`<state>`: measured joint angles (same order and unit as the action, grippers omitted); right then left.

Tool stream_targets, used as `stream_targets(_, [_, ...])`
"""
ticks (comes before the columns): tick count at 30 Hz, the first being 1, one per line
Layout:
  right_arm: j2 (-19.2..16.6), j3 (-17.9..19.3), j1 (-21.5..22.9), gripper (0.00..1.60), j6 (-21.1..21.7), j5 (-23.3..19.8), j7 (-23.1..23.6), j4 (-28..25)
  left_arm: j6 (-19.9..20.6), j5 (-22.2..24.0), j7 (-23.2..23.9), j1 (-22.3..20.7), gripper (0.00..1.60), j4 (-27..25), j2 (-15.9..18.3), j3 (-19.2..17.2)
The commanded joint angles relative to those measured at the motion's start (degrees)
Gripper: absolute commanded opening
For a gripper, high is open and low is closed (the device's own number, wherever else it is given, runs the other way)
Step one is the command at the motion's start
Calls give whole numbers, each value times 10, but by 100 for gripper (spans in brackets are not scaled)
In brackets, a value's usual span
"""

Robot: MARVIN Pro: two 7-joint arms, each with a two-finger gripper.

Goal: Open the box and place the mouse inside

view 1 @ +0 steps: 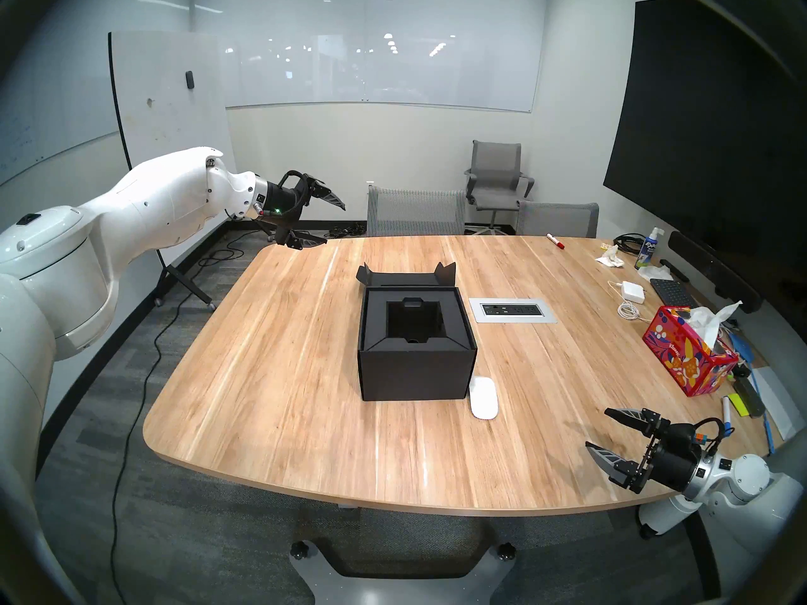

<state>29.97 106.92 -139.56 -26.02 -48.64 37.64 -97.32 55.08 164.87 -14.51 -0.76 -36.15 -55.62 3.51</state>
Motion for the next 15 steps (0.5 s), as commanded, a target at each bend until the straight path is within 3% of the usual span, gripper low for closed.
stream_targets(1, [0,2,1,160,-1,-1,0,-1,-1,1,14,-8,160,-60,64,-1])
stream_targets(6, [0,2,1,160,-1,-1,0,-1,-1,1,28,-6,160,-91,97,7])
stream_targets(15, [0,1,1,160,-1,-1,0,-1,-1,-42,53,-1,160,-145,159,34])
